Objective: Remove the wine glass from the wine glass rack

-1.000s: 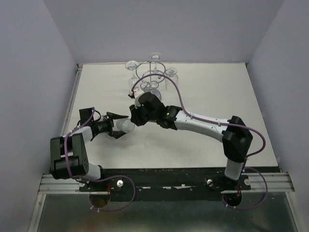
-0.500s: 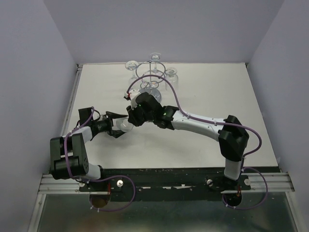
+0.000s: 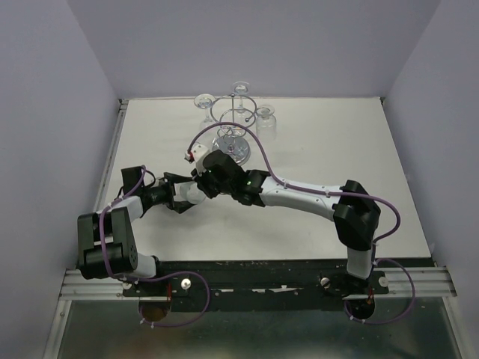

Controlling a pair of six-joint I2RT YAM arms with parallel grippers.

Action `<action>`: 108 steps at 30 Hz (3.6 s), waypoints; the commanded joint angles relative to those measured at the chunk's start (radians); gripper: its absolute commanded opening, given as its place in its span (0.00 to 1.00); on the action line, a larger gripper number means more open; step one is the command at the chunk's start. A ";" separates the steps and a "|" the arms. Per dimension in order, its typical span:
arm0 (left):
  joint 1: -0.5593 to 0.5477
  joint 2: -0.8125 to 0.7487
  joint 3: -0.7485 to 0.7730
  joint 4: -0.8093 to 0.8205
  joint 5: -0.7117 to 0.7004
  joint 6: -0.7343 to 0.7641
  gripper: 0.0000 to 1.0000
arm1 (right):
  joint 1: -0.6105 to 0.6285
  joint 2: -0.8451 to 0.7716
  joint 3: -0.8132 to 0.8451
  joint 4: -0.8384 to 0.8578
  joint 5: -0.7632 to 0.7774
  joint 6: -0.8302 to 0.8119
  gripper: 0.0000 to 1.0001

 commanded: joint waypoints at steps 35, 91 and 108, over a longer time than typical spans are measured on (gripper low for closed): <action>0.224 -0.227 -0.063 -0.254 -0.298 0.442 0.99 | -0.008 -0.546 -0.451 0.032 -0.150 -0.391 0.01; 0.055 0.311 0.570 -0.517 -0.715 1.717 0.99 | -1.219 -0.010 0.308 -0.640 -0.060 -0.342 0.01; -0.028 0.238 0.540 -0.471 -0.756 1.685 0.99 | -1.288 0.110 0.335 -0.643 -0.080 -0.311 0.01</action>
